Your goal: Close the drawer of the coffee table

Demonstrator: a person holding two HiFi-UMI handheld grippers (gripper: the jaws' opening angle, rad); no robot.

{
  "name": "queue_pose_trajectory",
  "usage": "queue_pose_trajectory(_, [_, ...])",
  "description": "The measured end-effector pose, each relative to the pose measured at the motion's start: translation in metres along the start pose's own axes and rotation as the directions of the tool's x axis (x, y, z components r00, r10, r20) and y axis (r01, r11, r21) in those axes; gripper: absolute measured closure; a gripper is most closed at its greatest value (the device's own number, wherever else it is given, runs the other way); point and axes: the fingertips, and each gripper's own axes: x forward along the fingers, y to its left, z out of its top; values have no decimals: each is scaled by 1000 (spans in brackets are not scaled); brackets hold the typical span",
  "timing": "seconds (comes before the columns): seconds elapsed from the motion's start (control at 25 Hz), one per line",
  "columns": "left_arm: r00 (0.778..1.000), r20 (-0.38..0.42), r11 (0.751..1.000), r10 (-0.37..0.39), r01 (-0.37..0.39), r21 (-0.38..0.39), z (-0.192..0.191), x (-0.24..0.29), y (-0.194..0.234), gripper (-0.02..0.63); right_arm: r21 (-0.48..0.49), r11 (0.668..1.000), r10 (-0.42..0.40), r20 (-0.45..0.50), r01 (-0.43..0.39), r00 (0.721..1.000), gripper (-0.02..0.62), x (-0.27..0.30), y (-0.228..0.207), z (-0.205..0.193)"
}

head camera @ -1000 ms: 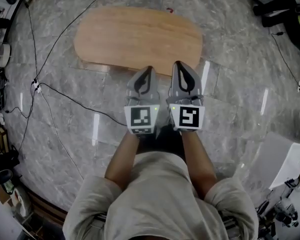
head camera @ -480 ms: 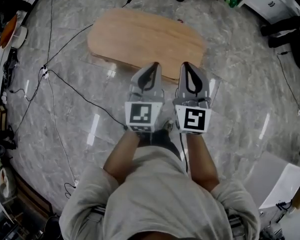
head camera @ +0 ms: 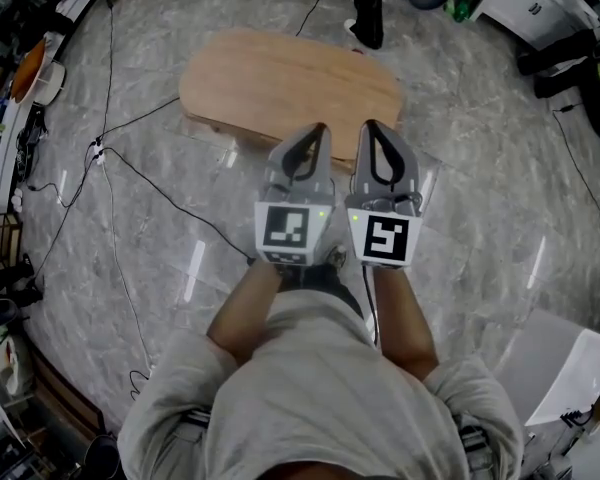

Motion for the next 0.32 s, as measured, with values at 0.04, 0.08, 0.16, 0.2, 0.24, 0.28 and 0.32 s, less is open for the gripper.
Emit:
queue_pose_trajectory(0.04, [1000, 0, 1000, -1, 1, 1, 1, -3, 0, 585, -6, 1000, 2, 2, -2, 1000, 589, -2, 2, 2])
queue_pose_trajectory(0.08, [1000, -1, 1000, 0, 0, 3, 1, -6, 0, 585, -9, 1000, 5, 2, -5, 1000, 589, -3, 5, 3])
queue_pose_trajectory(0.16, [1000, -1, 1000, 6, -6, 12, 0, -8, 0, 585, -4, 1000, 10, 0, -10, 1000, 589, -5, 7, 1])
queue_pose_trajectory(0.2, [1000, -1, 1000, 9, -9, 15, -1, -8, -1, 584, 1, 1000, 10, 0, -10, 1000, 589, -7, 7, 0])
queue_pose_trajectory(0.24, [1000, -2, 1000, 11, -11, 18, -2, -8, -2, 584, 7, 1000, 9, 0, -9, 1000, 589, -8, 5, -2])
queue_pose_trajectory(0.28, [1000, -2, 1000, 13, -13, 19, -3, -8, -3, 586, 12, 1000, 7, 0, -7, 1000, 589, -10, 3, -3])
queue_pose_trajectory(0.32, [1000, -2, 1000, 14, -14, 20, -4, -7, -5, 584, 17, 1000, 4, -1, -4, 1000, 589, -11, 1, -5])
